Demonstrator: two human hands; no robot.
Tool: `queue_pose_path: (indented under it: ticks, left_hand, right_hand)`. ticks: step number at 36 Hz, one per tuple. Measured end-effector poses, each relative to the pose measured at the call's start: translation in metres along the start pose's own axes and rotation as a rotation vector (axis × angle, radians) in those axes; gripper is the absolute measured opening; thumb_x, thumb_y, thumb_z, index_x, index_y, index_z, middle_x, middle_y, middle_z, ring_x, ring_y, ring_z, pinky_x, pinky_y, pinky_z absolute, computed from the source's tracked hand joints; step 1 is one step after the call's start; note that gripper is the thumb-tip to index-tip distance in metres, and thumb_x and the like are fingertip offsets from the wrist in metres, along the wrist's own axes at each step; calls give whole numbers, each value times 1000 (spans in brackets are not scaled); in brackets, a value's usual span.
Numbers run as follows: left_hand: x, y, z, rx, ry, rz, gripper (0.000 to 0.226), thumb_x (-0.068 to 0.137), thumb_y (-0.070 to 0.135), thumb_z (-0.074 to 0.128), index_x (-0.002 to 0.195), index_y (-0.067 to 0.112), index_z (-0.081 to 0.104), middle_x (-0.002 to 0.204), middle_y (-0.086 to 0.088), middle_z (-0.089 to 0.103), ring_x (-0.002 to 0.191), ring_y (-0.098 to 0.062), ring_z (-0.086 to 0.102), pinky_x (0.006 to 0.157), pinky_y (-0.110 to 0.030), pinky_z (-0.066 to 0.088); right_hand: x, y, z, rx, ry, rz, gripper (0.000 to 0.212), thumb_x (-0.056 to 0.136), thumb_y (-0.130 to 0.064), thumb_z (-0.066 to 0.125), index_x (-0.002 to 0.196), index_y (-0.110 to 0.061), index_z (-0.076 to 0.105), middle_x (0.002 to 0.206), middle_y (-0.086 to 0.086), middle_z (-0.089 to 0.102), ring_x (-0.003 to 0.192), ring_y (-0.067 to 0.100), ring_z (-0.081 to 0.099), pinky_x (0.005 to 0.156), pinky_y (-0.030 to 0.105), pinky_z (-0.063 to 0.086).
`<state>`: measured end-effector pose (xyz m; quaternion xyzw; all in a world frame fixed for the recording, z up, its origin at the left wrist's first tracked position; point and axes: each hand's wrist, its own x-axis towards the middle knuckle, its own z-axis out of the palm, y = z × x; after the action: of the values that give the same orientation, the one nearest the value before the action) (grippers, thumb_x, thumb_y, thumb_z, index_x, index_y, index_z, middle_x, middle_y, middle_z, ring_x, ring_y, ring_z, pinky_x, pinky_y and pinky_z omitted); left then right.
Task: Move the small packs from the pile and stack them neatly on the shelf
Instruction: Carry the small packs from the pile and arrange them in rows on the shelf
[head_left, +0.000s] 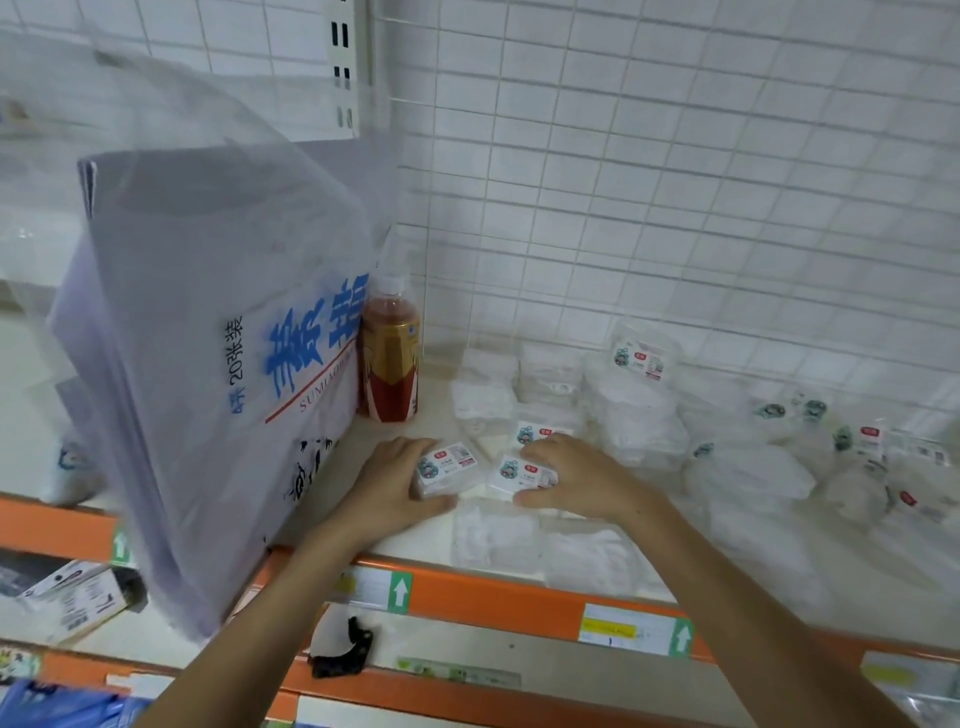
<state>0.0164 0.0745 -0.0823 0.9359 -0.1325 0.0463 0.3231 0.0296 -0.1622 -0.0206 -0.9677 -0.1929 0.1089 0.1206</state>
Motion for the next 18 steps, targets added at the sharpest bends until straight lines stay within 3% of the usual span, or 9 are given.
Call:
queue_pose_path:
  ticks: [7, 12, 18]
  left_hand:
    - [0, 0, 2, 35, 40, 14, 69, 79, 42, 67, 137, 20, 36, 129, -1, 44, 117, -17, 35, 97, -27, 30]
    - [-1, 4, -4, -81, 109, 36, 71, 72, 23, 76, 134, 19, 40, 130, 1, 41, 120, -14, 36, 102, -27, 32]
    - [0, 35, -10, -100, 222, 179, 71, 68, 7, 73, 131, 17, 43, 125, 2, 42, 114, -11, 39, 91, -19, 30]
  right_hand:
    - [4, -4, 3, -27, -43, 35, 79, 79, -31, 70, 145, -20, 28, 151, -2, 30, 137, 15, 28, 109, 32, 29]
    - [-11, -4, -4, 22, 176, 35, 73, 77, -18, 68, 141, -25, 32, 137, -1, 37, 126, 18, 34, 96, 29, 35]
    - [-63, 10, -23, 70, 449, 13, 70, 76, -12, 66, 137, -26, 36, 128, -2, 38, 118, 16, 33, 93, 29, 37]
